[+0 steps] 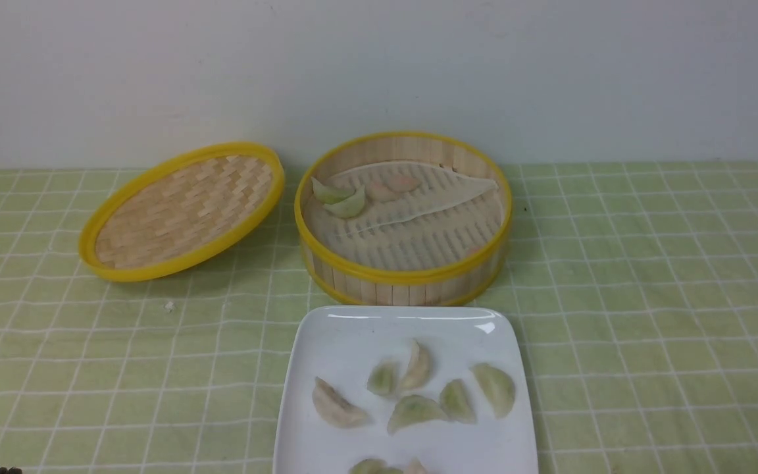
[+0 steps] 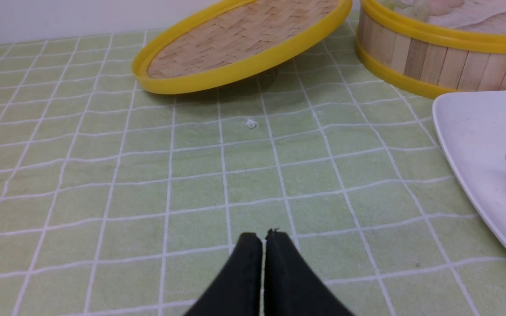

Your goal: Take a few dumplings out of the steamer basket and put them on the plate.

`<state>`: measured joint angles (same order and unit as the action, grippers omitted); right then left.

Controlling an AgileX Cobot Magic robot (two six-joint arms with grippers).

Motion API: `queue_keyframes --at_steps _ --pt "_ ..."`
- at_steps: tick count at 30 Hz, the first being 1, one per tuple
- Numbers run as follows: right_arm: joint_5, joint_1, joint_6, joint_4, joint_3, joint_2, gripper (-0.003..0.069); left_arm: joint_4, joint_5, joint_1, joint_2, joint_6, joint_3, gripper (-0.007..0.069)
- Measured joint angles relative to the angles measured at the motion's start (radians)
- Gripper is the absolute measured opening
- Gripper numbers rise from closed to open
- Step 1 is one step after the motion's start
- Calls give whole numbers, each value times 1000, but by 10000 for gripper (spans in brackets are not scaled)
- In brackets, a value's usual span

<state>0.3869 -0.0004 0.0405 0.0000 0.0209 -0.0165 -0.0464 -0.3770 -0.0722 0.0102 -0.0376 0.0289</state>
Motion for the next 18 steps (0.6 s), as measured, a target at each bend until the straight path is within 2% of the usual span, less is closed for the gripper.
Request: queue_keyframes --at_steps 18 --pt "0 0 14 0 0 0 -4 0 0 0 0 0 0 -6"
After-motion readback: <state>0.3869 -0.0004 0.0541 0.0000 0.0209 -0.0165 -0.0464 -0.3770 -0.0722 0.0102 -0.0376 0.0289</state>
